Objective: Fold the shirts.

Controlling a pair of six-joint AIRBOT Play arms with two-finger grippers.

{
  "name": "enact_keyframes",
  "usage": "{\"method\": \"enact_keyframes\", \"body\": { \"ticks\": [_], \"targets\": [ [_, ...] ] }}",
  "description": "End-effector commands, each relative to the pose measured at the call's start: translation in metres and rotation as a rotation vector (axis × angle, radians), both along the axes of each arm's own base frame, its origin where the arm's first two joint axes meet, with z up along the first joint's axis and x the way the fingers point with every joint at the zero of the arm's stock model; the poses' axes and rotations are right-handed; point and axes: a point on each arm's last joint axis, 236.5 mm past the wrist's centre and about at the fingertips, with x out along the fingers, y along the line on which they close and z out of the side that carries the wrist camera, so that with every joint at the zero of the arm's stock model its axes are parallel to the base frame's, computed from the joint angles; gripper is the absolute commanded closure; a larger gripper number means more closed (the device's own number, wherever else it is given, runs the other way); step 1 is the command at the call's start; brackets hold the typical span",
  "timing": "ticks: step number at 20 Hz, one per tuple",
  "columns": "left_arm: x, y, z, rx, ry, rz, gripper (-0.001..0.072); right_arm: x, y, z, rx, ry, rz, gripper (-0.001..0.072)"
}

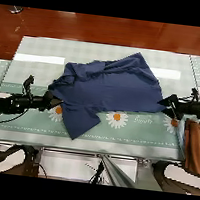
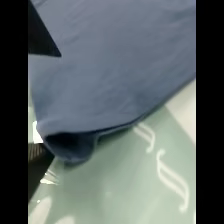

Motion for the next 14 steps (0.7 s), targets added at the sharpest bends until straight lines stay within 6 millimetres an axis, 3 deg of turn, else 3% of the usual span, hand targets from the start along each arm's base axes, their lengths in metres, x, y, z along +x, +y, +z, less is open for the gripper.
{"method": "enact_keyframes", "body": {
  "ticks": [1, 2, 3, 5, 6, 8, 9, 10, 11, 12, 13, 14],
  "targets": [
    [0.000, 0.000, 0.000, 0.001, -0.002, 0.000, 0.0686, 0.019, 0.014, -0.003, -0.015, -0.011, 0.040, 0.0353],
    [0.000, 0.000, 0.000, 0.001, -0.002, 0.000, 0.0686, 0.022, 0.018, -0.003, -0.023, -0.022, 0.069, 0.0614],
    [0.001, 0.001, 0.001, 0.001, -0.003, 0.001, 0.0686, 0.027, 0.023, 0.001, -0.033, -0.042, 0.100, 0.0693],
    [0.012, 0.000, 0.017, -0.020, -0.040, -0.003, 0.0686, 0.047, 0.028, 0.031, -0.026, -0.102, 0.151, 0.0695],
    [0.031, -0.001, 0.046, -0.091, -0.085, 0.024, 0.0687, 0.068, 0.029, 0.068, -0.021, -0.179, 0.178, 0.0696],
    [0.092, 0.004, 0.164, -0.280, -0.360, 0.097, 0.0688, 0.121, 0.024, 0.181, -0.128, -0.447, 0.225, 0.0696],
    [0.116, 0.012, 0.242, -0.330, -0.551, 0.113, 0.0688, 0.140, 0.022, 0.250, -0.212, -0.594, 0.239, 0.0696],
    [0.126, 0.017, 0.312, -0.329, -0.718, 0.105, 0.0688, 0.149, 0.021, 0.326, -0.307, -0.746, 0.233, 0.0696],
    [0.125, 0.019, 0.381, -0.281, -0.887, 0.084, 0.0688, 0.145, 0.021, 0.394, -0.392, -0.879, 0.217, 0.0696],
    [0.118, 0.021, 0.437, -0.211, -1.023, 0.071, 0.0688, 0.128, 0.024, 0.458, -0.474, -1.000, 0.199, 0.0696],
    [0.109, 0.024, 0.486, -0.109, -1.116, 0.088, 0.0689, 0.101, 0.029, 0.509, -0.533, -1.098, 0.185, 0.0695],
    [0.098, 0.031, 0.521, 0.014, -1.150, 0.126, 0.0689, 0.071, 0.041, 0.543, -0.551, -1.176, 0.191, 0.0695]
  ]
}}
